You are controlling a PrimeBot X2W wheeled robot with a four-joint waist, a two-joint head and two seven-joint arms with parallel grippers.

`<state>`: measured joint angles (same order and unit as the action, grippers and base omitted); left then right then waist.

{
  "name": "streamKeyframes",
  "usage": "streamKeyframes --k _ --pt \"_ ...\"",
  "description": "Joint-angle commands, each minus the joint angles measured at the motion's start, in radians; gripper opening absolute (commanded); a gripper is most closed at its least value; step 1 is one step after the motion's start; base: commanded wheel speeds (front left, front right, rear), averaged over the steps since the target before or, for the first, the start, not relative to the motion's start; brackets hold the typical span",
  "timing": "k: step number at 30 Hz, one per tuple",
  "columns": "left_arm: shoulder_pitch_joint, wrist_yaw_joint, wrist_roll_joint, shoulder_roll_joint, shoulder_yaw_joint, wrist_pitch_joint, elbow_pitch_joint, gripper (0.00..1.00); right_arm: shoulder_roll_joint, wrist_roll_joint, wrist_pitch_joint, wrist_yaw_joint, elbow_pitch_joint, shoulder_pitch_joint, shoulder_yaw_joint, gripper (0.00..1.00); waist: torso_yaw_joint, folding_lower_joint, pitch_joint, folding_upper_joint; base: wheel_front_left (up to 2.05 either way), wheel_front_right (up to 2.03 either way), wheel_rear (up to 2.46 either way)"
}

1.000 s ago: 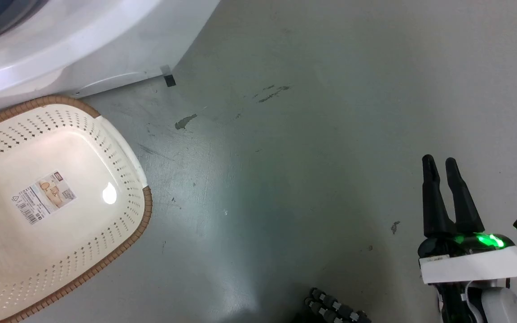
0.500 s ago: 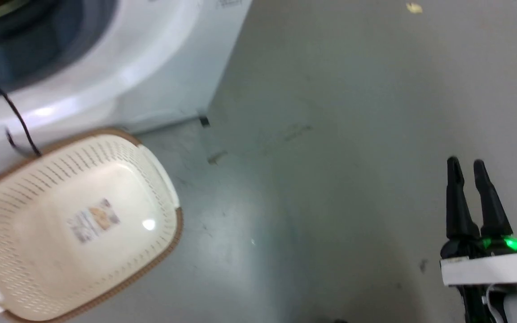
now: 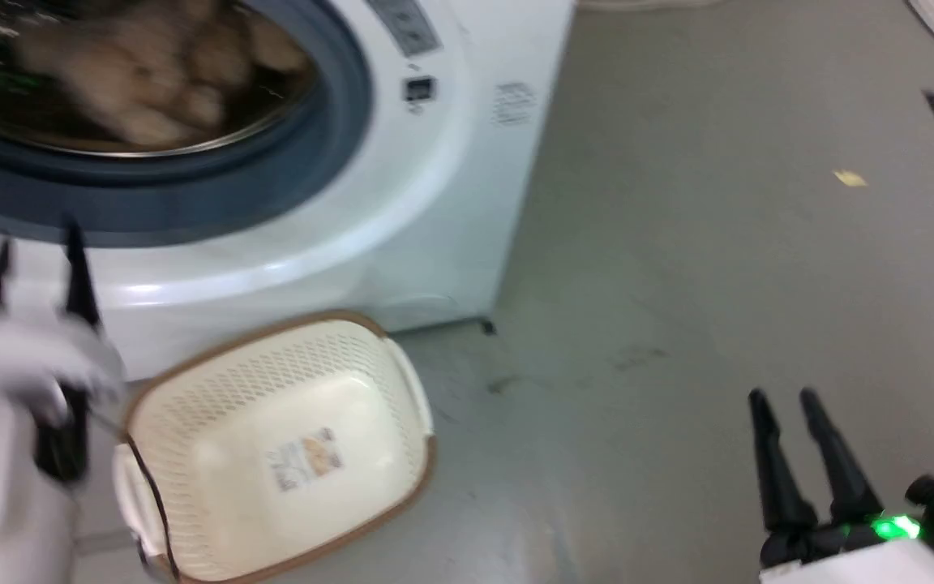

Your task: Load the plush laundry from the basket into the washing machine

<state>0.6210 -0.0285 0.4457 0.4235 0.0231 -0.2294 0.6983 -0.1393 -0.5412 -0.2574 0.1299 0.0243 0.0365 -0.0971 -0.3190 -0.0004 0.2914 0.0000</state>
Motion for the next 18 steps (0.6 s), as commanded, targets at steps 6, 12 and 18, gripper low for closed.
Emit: streamKeyframes --k 6,12,18 --pt "-0.332 0.048 0.024 -0.056 0.006 0.015 -0.254 1.00 0.003 0.019 -0.004 0.001 0.012 0.087 -0.019 1.00 0.150 0.0004 -0.141 0.0000 0.00 0.00 0.00" --pt "-0.564 0.096 0.025 -0.086 0.023 0.054 -0.453 1.00 0.004 0.029 -0.004 0.001 0.015 0.153 -0.039 1.00 0.225 0.0004 -0.186 0.0000 0.00 0.00 0.00" --pt "-0.687 0.121 0.015 -0.112 0.049 0.052 -0.540 1.00 0.010 0.031 -0.004 0.001 0.031 0.176 -0.039 1.00 0.285 0.0004 -0.202 0.0000 0.00 0.00 0.00"
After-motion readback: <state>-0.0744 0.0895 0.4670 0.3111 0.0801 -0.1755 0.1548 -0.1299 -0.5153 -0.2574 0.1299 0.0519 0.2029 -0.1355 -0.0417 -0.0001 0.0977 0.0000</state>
